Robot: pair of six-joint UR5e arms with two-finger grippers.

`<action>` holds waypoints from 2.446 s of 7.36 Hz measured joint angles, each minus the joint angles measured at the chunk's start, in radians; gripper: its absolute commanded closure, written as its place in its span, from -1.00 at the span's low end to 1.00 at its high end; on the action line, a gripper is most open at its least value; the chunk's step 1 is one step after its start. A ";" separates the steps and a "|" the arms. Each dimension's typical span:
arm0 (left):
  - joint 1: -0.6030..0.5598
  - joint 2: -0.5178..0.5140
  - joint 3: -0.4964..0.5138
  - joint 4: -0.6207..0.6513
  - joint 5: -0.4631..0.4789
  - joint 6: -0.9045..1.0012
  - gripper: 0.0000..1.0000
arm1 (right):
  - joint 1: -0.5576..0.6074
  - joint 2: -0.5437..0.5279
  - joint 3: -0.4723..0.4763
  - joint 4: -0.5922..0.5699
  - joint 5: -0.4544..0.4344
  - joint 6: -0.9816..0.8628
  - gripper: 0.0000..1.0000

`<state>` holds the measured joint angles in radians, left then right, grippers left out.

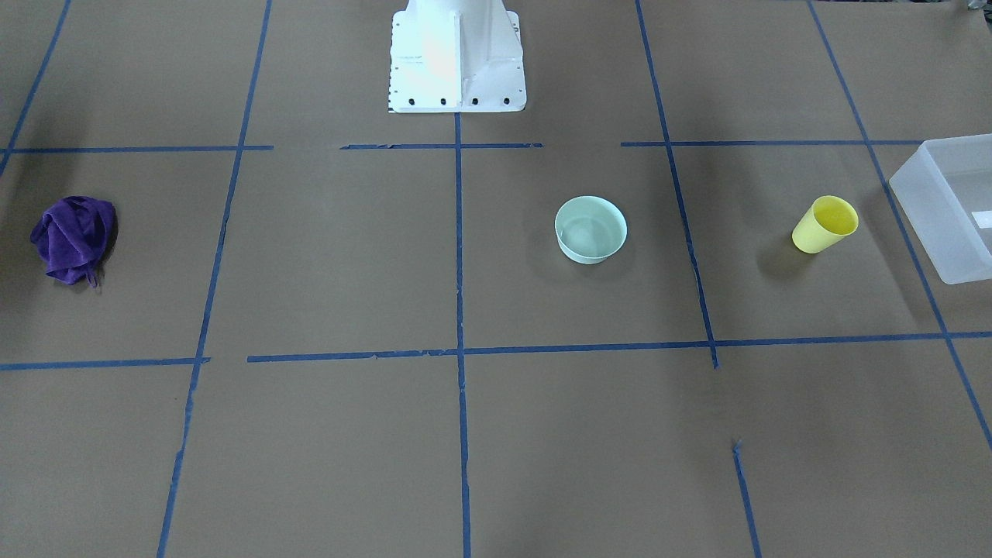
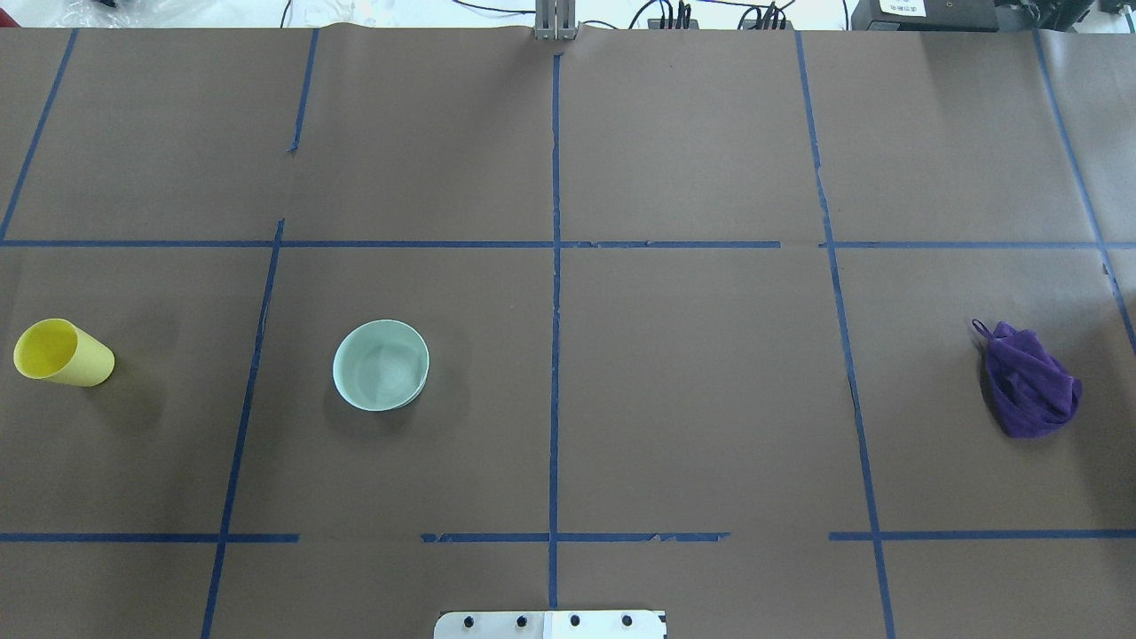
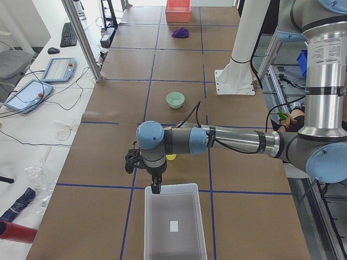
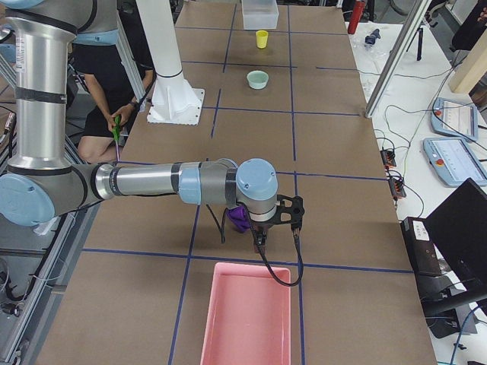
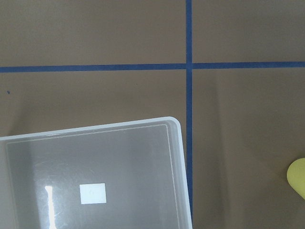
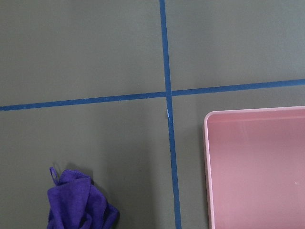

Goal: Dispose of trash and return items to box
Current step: 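Move the left gripper over the yellow cup, then lower the left gripper and grasp the yellow cup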

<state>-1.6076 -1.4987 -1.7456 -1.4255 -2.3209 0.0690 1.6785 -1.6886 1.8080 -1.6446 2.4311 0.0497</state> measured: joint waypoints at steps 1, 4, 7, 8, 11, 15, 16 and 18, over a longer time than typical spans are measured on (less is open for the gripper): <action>0.000 0.000 0.000 -0.001 0.000 0.000 -1.00 | 0.000 -0.001 -0.003 0.001 -0.002 -0.001 -1.00; 0.016 -0.014 -0.036 -0.009 0.000 -0.011 -1.00 | -0.002 0.000 -0.004 0.005 -0.003 -0.001 -1.00; 0.124 -0.011 -0.135 -0.075 -0.003 -0.164 -1.00 | -0.005 0.001 0.004 0.007 0.001 0.001 -1.00; 0.160 0.004 -0.147 -0.126 -0.003 -0.227 -1.00 | -0.005 0.001 0.010 0.007 0.002 0.001 -1.00; 0.300 0.104 -0.152 -0.427 -0.001 -0.523 -1.00 | -0.005 0.000 0.024 0.008 0.004 0.002 -1.00; 0.498 0.187 -0.066 -0.781 0.042 -0.845 -1.00 | -0.005 0.000 0.026 0.008 0.005 0.002 -1.00; 0.522 0.186 -0.036 -0.825 0.063 -0.878 -1.00 | -0.005 0.000 0.026 0.007 0.005 0.002 -1.00; 0.555 0.175 0.000 -0.863 0.082 -0.918 -1.00 | -0.005 0.000 0.025 0.006 0.004 0.001 -1.00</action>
<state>-1.0528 -1.3232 -1.7458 -2.2887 -2.2385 -0.8493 1.6735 -1.6885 1.8326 -1.6382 2.4346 0.0512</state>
